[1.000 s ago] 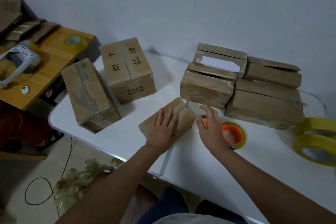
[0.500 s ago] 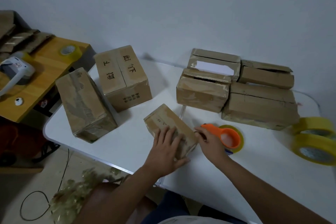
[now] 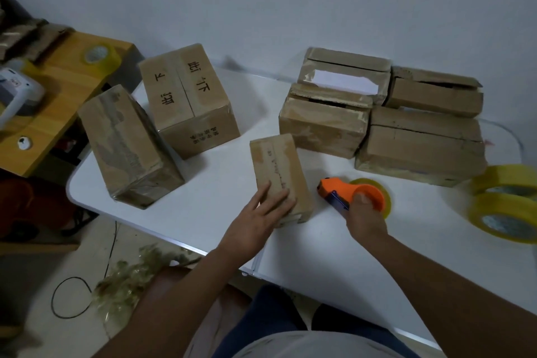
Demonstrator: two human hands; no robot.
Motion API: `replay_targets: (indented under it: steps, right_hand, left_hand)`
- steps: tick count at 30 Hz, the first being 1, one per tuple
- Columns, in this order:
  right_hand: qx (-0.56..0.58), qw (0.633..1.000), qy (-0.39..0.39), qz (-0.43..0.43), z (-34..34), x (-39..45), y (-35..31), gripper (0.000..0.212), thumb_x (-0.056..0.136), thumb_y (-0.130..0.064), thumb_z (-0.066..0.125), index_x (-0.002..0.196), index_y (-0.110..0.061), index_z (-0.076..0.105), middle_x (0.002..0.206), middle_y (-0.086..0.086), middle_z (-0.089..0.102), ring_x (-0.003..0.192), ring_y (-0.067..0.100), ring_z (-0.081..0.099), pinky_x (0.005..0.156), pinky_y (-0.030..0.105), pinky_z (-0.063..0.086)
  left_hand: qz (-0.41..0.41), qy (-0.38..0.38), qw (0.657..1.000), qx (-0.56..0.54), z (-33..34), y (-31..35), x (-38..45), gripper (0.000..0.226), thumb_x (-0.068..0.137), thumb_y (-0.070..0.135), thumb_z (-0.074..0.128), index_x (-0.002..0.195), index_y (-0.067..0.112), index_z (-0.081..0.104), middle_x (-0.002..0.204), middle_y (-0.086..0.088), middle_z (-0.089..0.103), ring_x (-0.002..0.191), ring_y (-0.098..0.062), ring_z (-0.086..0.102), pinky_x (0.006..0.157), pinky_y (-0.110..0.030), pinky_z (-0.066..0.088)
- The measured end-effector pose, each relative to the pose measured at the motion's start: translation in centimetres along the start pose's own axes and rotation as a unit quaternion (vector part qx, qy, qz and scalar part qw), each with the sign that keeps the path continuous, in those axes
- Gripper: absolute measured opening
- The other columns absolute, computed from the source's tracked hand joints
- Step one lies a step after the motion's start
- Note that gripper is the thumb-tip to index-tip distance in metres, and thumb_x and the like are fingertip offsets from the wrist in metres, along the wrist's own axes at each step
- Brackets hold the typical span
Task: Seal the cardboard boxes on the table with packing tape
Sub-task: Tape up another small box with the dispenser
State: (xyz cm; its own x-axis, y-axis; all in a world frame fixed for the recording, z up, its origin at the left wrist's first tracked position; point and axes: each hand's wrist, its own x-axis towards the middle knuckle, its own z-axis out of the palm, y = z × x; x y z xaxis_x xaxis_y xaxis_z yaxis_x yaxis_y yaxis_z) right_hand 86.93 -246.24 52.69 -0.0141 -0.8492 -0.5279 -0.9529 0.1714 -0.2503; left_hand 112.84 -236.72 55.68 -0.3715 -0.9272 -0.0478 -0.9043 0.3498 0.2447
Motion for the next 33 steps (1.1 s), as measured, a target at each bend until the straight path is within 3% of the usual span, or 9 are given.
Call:
replay_targets:
  steps: [5,8,12,15,17,19,22,27,33]
  right_hand:
    - [0.018,0.994,0.053,-0.09,-1.6,-0.9,1.2,0.028,0.102,-0.022,0.041,0.124,-0.004,0.042,0.101,0.014,0.063,0.088,0.028,0.061,0.075,0.038,0.049]
    - [0.114,0.983,0.064,-0.131,-3.5,-2.2,1.2,0.036,0.103,-0.024,0.039,0.136,-0.009,0.042,0.111,0.01,0.064,0.091,0.028,0.062,0.079,0.037,0.05]
    - [0.228,0.963,0.076,-0.12,-6.3,-4.3,1.2,0.031,0.101,-0.036,0.044,0.124,-0.019,0.055,0.098,0.0,0.069,0.081,0.015,0.064,0.068,0.031,0.049]
    - [0.271,0.949,0.114,-0.117,-8.2,-5.9,1.3,0.034,0.095,-0.055,0.046,0.098,-0.025,0.062,0.08,-0.011,0.066,0.068,0.001,0.061,0.058,0.019,0.041]
    - [0.268,0.946,0.126,-0.133,-9.2,-6.8,1.3,0.036,0.092,-0.059,0.047,0.09,-0.027,0.063,0.076,-0.012,0.066,0.066,-0.001,0.06,0.058,0.017,0.039]
    - [0.262,0.947,0.117,-0.146,-9.8,-7.4,1.3,0.036,0.092,-0.058,0.047,0.09,-0.026,0.064,0.077,-0.013,0.067,0.068,0.0,0.061,0.059,0.017,0.041]
    - [0.244,0.951,0.105,-0.161,-10.1,-7.8,1.7,0.037,0.093,-0.056,0.048,0.092,-0.023,0.065,0.081,-0.009,0.068,0.072,0.003,0.063,0.063,0.02,0.044]
    - [0.209,0.957,0.098,-0.177,-9.9,-7.9,2.2,0.037,0.093,-0.056,0.049,0.099,-0.024,0.065,0.088,-0.009,0.069,0.077,0.002,0.062,0.061,0.015,0.039]
    - [0.178,0.958,0.092,-0.203,-9.7,-8.1,2.0,0.039,0.093,-0.057,0.048,0.102,-0.022,0.064,0.089,-0.009,0.068,0.076,0.002,0.061,0.061,0.014,0.037]
  left_hand:
    - [0.016,0.019,0.999,-0.04,-0.1,-0.7,0.2,0.083,0.09,-0.007,0.059,0.156,0.028,0.02,0.163,0.005,0.018,0.152,-0.035,0.003,0.121,-0.044,0.02]
    - [0.004,0.028,0.997,-0.073,-0.9,-1.1,1.6,0.078,0.088,-0.008,0.063,0.153,0.024,0.034,0.161,0.003,0.025,0.151,-0.033,0.012,0.119,-0.048,0.027]
    - [-0.009,-0.003,0.998,-0.065,-2.0,-0.9,3.5,0.053,0.099,0.021,0.057,0.149,0.028,0.041,0.16,0.008,0.027,0.152,-0.023,0.012,0.119,-0.045,0.026]
    - [-0.063,0.046,0.987,-0.138,-3.5,1.2,4.9,0.037,0.101,0.039,0.05,0.137,0.029,0.057,0.149,0.009,0.046,0.142,-0.013,0.034,0.109,-0.036,0.034]
    - [-0.177,0.077,0.927,-0.32,-4.9,3.3,6.0,0.03,0.101,0.042,0.048,0.124,0.031,0.064,0.132,0.011,0.06,0.123,-0.012,0.054,0.096,-0.025,0.043]
    - [-0.305,0.036,0.787,-0.535,-6.3,5.5,7.3,0.03,0.102,0.045,0.046,0.116,0.028,0.067,0.119,0.006,0.068,0.113,-0.016,0.061,0.094,-0.03,0.049]
    - [-0.335,-0.003,0.669,-0.663,-7.4,7.3,8.5,0.039,0.105,0.037,0.043,0.115,0.011,0.07,0.111,-0.007,0.074,0.108,-0.02,0.067,0.089,-0.029,0.051]
    - [-0.323,-0.014,0.64,-0.697,-8.2,7.7,8.2,0.041,0.102,0.042,0.046,0.116,0.013,0.072,0.111,-0.003,0.074,0.107,-0.016,0.068,0.086,-0.026,0.05]
    - [-0.354,-0.014,0.626,-0.694,-7.9,8.2,7.7,0.022,0.097,0.02,0.061,0.112,0.009,0.072,0.108,-0.01,0.072,0.104,-0.019,0.063,0.095,-0.032,0.049]
